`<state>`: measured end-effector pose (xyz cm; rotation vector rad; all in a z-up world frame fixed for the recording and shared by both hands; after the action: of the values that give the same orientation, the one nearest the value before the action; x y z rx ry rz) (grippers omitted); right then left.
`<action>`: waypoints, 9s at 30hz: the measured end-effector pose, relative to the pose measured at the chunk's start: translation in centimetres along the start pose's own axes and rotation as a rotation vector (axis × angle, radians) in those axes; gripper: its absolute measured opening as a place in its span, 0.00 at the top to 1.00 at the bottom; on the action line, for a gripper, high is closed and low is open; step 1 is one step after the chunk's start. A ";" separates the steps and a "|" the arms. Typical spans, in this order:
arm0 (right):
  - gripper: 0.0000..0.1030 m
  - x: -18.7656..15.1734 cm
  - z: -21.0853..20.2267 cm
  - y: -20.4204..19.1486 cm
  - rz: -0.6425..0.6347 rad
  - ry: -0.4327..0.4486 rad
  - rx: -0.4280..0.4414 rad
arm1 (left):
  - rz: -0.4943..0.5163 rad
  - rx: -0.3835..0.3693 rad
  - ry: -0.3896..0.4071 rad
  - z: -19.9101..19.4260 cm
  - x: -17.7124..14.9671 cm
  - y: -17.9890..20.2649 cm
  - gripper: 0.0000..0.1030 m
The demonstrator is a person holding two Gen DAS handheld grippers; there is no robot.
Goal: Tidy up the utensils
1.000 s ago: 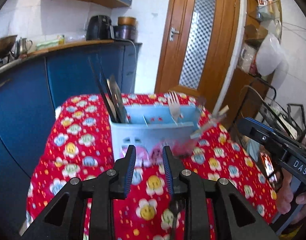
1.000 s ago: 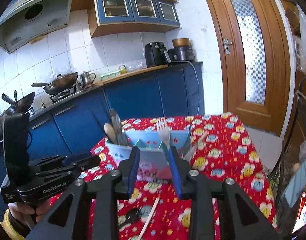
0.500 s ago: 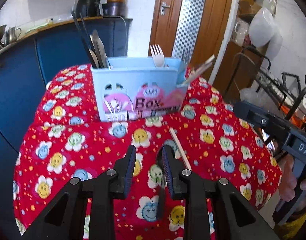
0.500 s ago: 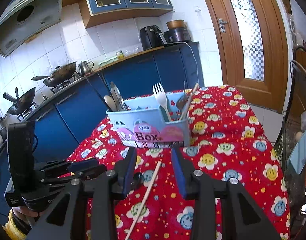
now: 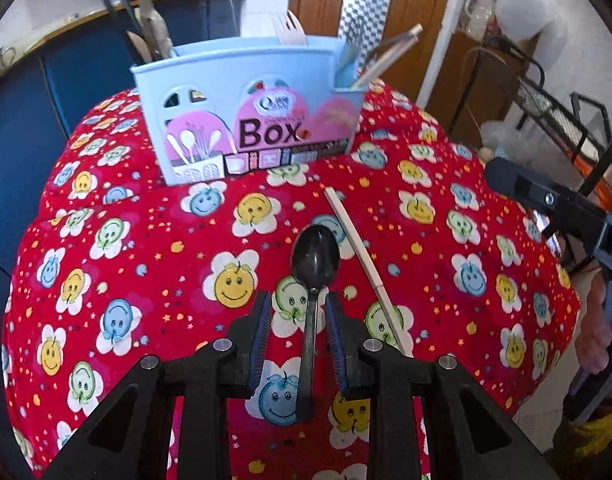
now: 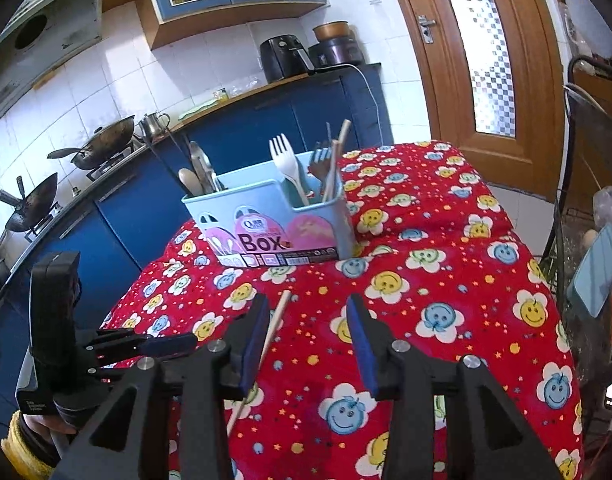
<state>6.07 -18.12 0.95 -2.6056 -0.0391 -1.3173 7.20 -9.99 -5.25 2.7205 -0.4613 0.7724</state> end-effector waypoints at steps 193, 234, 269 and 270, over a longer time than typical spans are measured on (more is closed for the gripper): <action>0.19 -1.6 2.8 -2.9 -0.072 0.063 -0.097 | -0.251 0.183 0.429 -4.2 2.9 -6.3 0.33; 0.19 -1.5 2.9 -3.1 -0.057 0.063 -0.085 | -0.227 0.184 0.438 -4.1 2.7 -5.8 0.33; 0.19 -0.9 2.3 -3.4 -0.058 0.073 -0.085 | -0.217 0.181 0.446 -4.6 2.9 -5.4 0.33; 0.19 -0.8 2.3 -3.5 -0.058 0.074 -0.086 | -0.216 0.181 0.447 -4.6 2.9 -5.4 0.33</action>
<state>7.00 -14.21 -0.37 -2.6422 -0.0470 -1.4649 9.47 -4.14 -0.82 2.5769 0.0024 1.3641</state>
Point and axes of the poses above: each gripper's, at about its wrist camera, not at the fingertips, and z roughly the way its jaws point, y to its right, x to its top, the point moved 6 cm from there along z, roughly the way its jaws point, and after that the axes turned 9 degrees about -z, right-handed, at the moved point
